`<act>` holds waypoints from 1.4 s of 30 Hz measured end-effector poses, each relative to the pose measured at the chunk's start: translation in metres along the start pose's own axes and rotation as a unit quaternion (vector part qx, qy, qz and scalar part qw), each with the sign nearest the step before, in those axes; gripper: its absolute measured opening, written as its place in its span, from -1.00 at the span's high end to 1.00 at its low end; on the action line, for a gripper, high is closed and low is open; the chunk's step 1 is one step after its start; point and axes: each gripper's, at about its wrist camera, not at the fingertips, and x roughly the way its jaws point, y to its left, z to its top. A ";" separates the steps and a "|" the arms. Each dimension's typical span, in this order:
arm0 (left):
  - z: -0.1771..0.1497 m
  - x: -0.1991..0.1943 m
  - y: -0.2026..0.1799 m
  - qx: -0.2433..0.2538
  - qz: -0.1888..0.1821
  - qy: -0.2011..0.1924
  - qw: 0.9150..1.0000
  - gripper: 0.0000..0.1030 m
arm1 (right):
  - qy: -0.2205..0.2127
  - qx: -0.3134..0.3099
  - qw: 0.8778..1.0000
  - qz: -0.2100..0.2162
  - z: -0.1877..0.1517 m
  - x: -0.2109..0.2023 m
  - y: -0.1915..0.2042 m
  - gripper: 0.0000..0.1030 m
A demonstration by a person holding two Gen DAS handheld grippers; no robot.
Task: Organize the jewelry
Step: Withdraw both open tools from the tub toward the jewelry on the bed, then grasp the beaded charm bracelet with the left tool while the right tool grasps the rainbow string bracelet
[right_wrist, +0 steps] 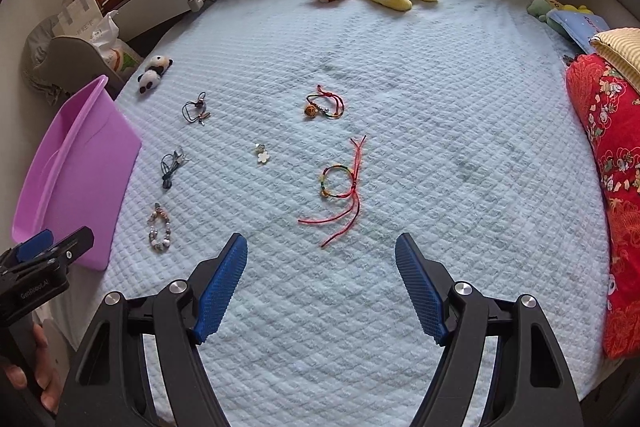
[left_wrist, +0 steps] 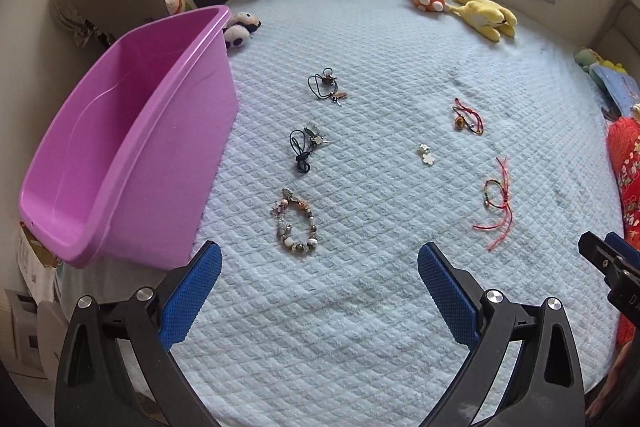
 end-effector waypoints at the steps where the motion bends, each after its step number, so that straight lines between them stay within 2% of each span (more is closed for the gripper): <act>1: -0.004 0.010 0.000 -0.004 0.004 -0.002 1.000 -0.88 | 0.001 -0.005 1.000 0.002 -0.001 0.011 -0.002 -0.42; 10: -0.026 0.100 0.003 -0.045 0.034 -0.004 0.998 -0.88 | -0.012 -0.053 0.998 0.017 -0.008 0.097 -0.011 -0.42; 17: -0.028 0.133 0.000 -0.056 0.042 -0.021 0.997 -0.88 | -0.020 -0.061 0.998 0.011 -0.003 0.140 -0.015 -0.42; 25: -0.032 0.154 0.008 -0.076 0.062 -0.032 0.995 -0.88 | -0.026 -0.058 0.998 0.011 0.006 0.163 -0.020 -0.42; 42: -0.016 0.186 0.018 -0.100 0.064 -0.029 0.992 -0.88 | -0.024 -0.066 0.998 0.005 0.019 0.187 -0.020 -0.42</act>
